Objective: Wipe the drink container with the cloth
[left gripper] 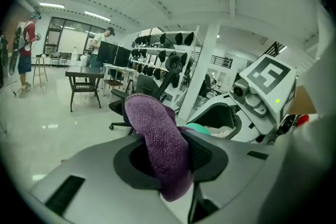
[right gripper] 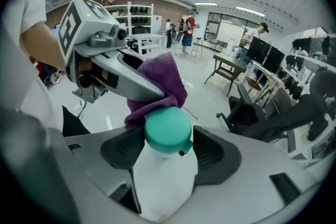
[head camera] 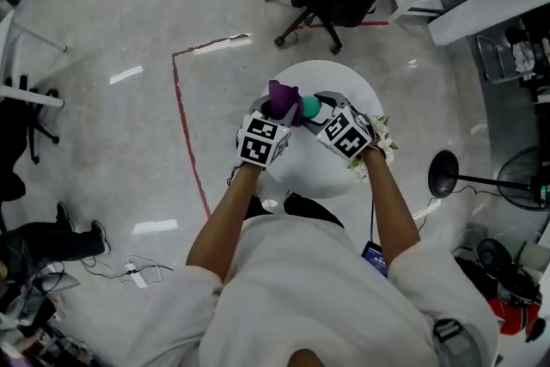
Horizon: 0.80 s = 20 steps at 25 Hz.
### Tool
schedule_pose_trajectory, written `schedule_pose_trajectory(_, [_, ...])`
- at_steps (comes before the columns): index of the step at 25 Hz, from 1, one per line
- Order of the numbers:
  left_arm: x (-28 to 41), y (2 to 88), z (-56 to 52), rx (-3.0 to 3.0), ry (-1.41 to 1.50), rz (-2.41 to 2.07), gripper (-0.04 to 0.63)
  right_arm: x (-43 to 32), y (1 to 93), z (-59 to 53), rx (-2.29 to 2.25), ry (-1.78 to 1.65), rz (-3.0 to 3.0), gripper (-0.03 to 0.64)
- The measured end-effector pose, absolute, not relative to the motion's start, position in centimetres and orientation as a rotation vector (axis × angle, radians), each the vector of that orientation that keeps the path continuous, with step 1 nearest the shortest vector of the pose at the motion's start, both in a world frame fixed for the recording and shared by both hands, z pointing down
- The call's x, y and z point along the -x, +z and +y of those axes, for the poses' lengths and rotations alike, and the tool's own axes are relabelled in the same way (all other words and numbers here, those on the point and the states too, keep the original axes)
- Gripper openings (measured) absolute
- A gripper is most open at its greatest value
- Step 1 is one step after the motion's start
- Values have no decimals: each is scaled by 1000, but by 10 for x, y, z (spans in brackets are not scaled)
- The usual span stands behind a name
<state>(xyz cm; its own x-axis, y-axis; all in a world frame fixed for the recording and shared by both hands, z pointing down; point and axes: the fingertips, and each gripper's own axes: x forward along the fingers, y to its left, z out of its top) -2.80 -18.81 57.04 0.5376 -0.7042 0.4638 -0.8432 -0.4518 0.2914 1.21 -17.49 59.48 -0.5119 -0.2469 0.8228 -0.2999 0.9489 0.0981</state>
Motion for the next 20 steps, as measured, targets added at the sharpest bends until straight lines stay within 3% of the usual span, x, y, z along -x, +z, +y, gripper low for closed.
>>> schedule_pose_trajectory(5, [22,577,-201,-2318,273,-1141,123,-21,595,-179,-690,211,-2074,296])
schedule_pose_trajectory(20, [18,693,-207,-2218,402,-945,123,-19,590,-180,-1018,362,-1968,298])
